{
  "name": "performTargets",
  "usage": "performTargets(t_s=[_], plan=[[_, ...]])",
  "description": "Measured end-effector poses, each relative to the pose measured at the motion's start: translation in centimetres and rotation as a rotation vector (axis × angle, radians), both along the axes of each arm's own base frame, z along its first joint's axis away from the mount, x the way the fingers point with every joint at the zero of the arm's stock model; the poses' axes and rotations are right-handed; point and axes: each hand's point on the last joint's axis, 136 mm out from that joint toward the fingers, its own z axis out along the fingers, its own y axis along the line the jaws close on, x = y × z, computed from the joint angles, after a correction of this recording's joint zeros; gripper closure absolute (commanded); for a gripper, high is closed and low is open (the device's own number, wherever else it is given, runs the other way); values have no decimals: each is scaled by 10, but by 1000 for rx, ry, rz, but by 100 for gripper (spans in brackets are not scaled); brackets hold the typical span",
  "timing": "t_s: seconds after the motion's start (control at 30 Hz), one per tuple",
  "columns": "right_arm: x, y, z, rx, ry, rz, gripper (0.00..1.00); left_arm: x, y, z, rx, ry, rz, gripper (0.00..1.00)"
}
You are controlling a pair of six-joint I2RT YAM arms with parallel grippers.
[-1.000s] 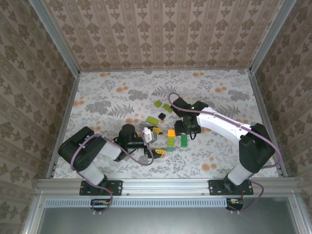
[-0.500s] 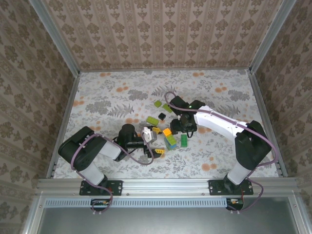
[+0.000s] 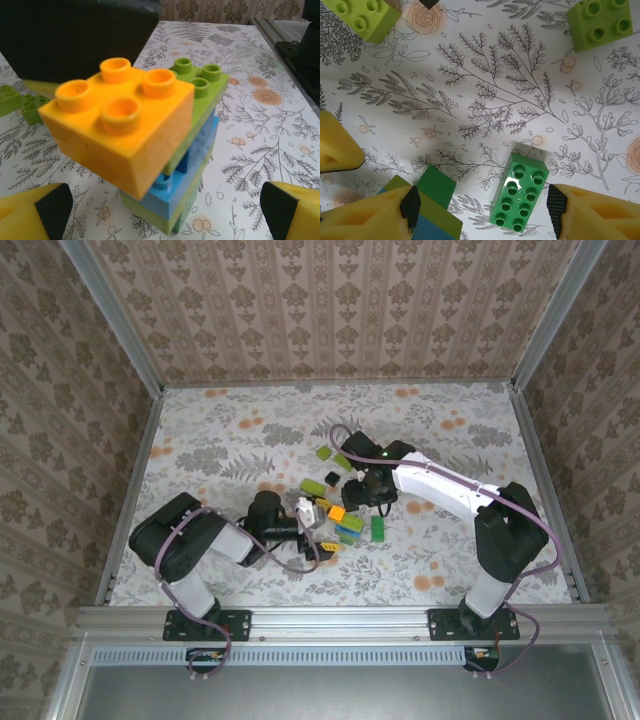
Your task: Assemble a carrot with lego
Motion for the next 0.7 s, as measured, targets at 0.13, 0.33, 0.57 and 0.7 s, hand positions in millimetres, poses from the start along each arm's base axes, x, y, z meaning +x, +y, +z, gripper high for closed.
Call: performTargets(t_s=[0.13, 0.33, 0.57, 0.7], plan=[[11, -8, 5, -17, -32, -28, 27, 11, -10, 2, -11, -10, -4, 0], [29, -34, 6, -55, -56, -60, 25, 24, -22, 6, -34, -21, -18, 0], [59, -47, 3, -63, -97, -52, 24, 29, -26, 12, -58, -28, -49, 0], [69, -50, -7, -72, -94, -43, 24, 26, -27, 15, -70, -27, -70, 0]])
